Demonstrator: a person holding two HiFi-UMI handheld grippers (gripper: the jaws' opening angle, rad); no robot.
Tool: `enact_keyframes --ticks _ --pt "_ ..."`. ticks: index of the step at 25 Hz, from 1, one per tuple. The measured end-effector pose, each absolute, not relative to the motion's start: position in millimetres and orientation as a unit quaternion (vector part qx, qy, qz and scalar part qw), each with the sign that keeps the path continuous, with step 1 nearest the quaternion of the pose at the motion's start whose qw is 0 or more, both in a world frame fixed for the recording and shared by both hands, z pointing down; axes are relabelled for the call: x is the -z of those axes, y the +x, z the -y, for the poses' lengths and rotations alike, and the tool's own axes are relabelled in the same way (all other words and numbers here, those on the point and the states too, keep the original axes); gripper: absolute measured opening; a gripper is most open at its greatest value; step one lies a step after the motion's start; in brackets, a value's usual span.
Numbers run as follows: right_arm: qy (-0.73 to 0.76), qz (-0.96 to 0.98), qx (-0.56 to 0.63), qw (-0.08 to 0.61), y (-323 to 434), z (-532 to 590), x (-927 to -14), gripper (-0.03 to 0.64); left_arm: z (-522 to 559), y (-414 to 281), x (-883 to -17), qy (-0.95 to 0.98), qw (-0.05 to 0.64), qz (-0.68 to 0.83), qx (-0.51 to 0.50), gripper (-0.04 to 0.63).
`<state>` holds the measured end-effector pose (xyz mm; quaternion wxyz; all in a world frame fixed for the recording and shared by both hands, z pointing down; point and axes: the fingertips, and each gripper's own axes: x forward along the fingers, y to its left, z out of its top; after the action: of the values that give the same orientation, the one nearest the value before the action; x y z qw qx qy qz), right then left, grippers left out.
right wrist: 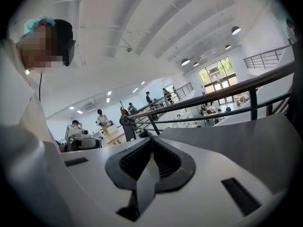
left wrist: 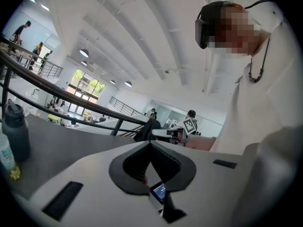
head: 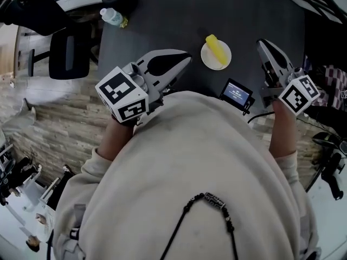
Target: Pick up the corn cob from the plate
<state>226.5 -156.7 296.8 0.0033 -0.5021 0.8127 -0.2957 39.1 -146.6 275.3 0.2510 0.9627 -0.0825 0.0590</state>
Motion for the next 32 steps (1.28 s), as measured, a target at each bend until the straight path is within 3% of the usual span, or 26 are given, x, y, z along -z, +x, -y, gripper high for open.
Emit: enact_keyframes --ticks 11,22,32 --pt "-0.453 -0.798 0.36 -0.165 216.1 176.5 -435.0 0.164 141.9 1.0 -286.2 0.947 0.267 0.164 -0.075 0.006" --pt "-0.407 -0.778 0.408 -0.251 199.8 177.3 -528.8 0.233 128.3 -31.3 -291.8 0.93 0.283 0.22 -0.079 0.006" --pt "-0.413 -0.748 0.438 -0.279 206.8 172.6 -578.7 0.285 122.3 -42.3 -296.0 0.92 0.294 0.247 -0.079 0.006"
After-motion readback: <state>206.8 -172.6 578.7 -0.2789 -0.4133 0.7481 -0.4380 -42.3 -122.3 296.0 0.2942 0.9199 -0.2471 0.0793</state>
